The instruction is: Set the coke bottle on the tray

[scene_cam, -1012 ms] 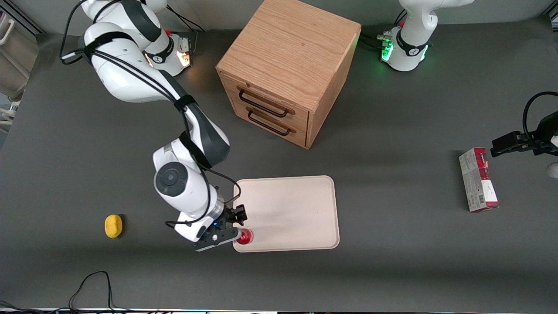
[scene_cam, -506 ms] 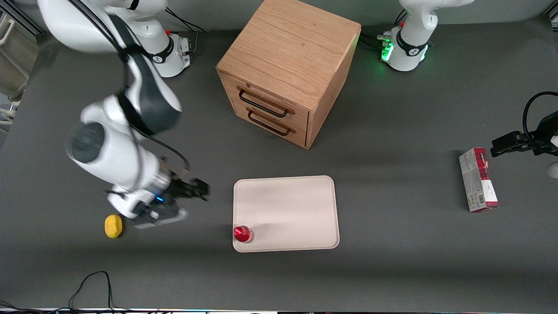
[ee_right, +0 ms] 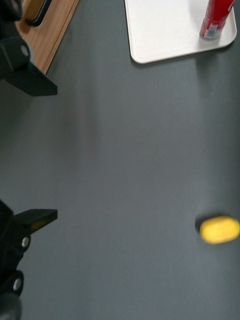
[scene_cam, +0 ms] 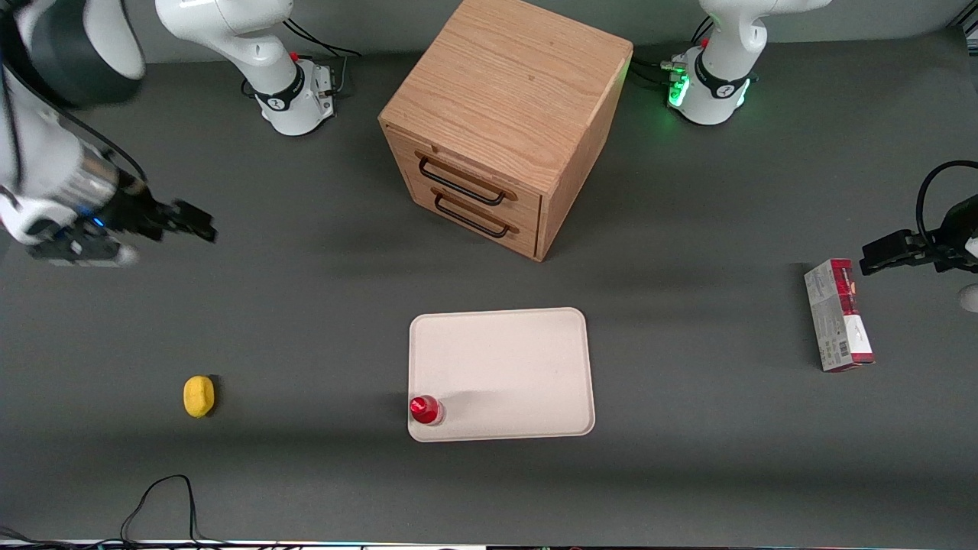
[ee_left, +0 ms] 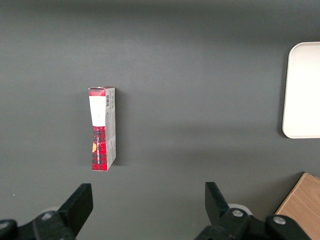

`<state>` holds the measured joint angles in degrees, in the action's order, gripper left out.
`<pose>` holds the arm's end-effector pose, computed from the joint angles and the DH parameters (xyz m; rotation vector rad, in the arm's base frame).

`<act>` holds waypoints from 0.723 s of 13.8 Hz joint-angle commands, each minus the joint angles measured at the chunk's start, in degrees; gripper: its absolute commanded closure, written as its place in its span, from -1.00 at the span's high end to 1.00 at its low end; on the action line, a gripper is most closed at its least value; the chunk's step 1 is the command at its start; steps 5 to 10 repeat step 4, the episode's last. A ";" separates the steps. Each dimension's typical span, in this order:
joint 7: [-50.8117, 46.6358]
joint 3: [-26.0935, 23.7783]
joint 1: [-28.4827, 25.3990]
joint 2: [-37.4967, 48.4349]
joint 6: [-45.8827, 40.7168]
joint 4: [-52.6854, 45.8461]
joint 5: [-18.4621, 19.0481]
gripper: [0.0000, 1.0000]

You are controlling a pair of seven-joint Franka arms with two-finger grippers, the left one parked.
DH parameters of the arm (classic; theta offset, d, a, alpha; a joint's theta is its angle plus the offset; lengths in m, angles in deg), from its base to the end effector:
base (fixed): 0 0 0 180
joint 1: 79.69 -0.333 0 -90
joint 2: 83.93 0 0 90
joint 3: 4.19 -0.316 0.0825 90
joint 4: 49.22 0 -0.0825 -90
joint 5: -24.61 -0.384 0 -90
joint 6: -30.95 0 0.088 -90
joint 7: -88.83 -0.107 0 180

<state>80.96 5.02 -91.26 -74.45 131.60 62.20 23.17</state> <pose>0.5078 0.0185 0.5495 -3.0889 0.1525 0.0451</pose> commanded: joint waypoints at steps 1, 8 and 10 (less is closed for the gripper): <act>0.23 -0.68 0.14 4.42 -1.85 2.85 2.32 1.00; 0.14 -4.10 3.12 2.23 -2.21 -0.75 2.23 1.00; 0.14 -4.10 3.12 2.23 -2.21 -0.75 2.23 1.00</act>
